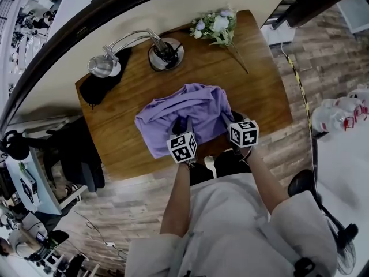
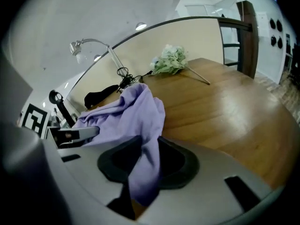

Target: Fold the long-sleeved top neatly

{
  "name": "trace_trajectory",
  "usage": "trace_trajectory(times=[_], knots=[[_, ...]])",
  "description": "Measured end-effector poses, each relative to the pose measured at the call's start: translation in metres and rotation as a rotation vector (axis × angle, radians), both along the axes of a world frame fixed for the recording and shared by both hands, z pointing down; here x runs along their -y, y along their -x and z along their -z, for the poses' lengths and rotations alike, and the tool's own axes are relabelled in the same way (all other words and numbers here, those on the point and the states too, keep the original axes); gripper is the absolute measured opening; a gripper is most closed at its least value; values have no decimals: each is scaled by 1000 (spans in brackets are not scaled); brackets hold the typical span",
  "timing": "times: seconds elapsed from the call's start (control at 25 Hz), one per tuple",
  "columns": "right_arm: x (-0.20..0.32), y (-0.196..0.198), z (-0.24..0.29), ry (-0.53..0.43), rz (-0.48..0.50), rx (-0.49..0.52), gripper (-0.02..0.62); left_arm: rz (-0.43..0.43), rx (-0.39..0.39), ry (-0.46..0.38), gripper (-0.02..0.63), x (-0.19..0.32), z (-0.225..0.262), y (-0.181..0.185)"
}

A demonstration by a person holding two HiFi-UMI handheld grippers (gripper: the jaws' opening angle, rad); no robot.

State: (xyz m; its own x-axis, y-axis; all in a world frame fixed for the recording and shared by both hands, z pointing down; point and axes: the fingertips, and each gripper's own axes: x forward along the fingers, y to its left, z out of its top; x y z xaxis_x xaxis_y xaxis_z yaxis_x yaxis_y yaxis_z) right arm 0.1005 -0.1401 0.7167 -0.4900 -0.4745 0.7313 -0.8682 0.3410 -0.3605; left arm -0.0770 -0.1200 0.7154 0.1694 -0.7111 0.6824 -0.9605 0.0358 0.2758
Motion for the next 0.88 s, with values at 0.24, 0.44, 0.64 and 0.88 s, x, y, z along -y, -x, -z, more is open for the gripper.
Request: trace_trajectory(times=[0.24,0.44,0.64,0.88], knots=[[-1,4,3,1,10,77,55,3,-11,1,154,4,0,0],[0,4,7,18,-4,159,49,6,-26,6,143,3,-2,3],[-1,9,25,-13,14,170,48,7,-27,10,140,2,-2,5],[-6,22,53,-73,72,176,46,9,6,10,140,-1,-3,4]])
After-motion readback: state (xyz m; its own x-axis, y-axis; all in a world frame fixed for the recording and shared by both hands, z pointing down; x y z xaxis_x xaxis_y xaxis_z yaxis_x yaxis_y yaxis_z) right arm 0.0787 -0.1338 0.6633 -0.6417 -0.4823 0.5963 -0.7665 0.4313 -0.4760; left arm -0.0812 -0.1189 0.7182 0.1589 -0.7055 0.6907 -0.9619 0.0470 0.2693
